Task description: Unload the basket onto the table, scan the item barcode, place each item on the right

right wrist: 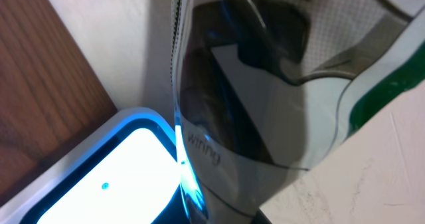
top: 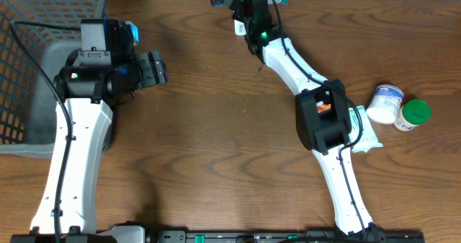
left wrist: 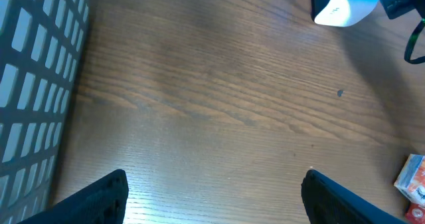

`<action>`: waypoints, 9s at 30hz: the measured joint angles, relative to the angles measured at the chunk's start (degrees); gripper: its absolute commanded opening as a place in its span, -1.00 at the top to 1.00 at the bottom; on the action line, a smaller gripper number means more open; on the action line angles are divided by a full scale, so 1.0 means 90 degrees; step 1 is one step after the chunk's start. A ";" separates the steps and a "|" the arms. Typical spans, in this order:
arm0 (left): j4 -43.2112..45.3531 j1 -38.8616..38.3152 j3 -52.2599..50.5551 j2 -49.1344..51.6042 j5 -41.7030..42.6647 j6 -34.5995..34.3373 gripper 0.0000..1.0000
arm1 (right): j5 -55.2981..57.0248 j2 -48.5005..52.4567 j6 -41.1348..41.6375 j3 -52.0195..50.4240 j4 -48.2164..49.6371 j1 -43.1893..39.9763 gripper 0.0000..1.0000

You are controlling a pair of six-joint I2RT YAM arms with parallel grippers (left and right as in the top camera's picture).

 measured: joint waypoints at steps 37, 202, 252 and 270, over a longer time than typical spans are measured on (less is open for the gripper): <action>-0.0002 0.0000 0.0000 0.0000 0.0000 0.0000 -0.69 | 0.1377 0.0000 0.0121 0.0007 -0.0675 0.0869 0.98; 0.0000 0.0000 -0.0007 -0.0002 0.0000 0.0000 -0.69 | -0.2195 -1.6453 0.5892 -1.3257 0.1979 -0.2671 -0.99; -0.0002 0.0000 -0.0007 -0.0002 0.0000 0.0000 -0.69 | -0.1336 -1.6480 0.6159 -1.4027 -0.0979 -0.2671 -0.99; -0.0068 0.0000 -0.0029 -0.4393 0.0000 0.0000 -0.69 | -0.1336 -1.6480 0.6159 -1.4027 -0.0979 -0.2671 -0.99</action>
